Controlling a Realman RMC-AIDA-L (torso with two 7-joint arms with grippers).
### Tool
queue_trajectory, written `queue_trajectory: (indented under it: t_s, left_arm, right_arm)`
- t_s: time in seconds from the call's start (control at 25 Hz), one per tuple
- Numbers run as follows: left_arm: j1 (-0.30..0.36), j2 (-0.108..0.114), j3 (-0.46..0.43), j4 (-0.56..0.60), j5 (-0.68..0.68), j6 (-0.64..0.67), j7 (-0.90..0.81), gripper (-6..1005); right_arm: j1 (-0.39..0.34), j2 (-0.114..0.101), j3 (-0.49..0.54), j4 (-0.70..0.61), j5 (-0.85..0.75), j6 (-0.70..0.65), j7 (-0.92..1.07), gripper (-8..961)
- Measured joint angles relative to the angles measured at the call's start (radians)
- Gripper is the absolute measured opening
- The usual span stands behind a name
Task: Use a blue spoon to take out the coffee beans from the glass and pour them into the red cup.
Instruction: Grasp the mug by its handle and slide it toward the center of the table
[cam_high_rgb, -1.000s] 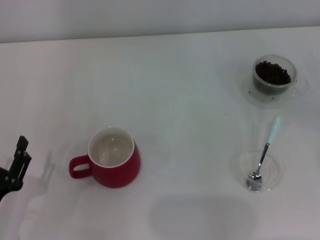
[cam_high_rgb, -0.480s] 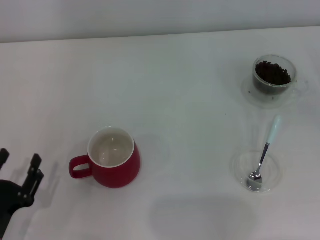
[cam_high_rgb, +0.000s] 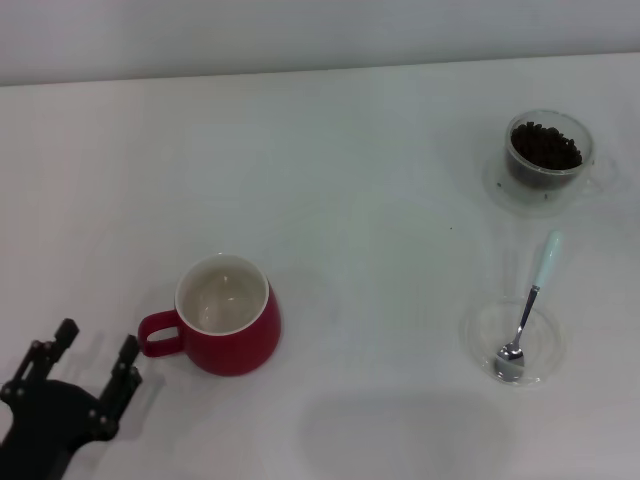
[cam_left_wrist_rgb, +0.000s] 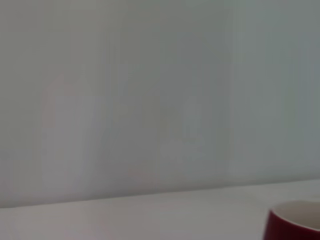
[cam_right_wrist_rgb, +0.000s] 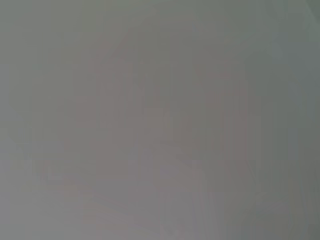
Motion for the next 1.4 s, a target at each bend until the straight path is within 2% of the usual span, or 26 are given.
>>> queue_trajectory:
  t_s: [0.32,0.84,1.4]
  left_arm:
    - [0.011,-0.001,0.014,0.021,0.006,-0.025,0.015,695]
    - [-0.050,-0.002,0.014,0.043,0.006,-0.137,0.015,696]
    - [-0.072,-0.004,0.006,0.051,-0.012,-0.153,0.006,672]
  right_arm:
    - [-0.001,0.003,0.005,0.000,0.003,-0.001,-0.002,858]
    - [-0.010,0.009,0.005,0.000,0.006,-0.004,-0.007,857]
    - [-0.005,0.002,0.006,0.000,0.008,-0.034,-0.027,858]
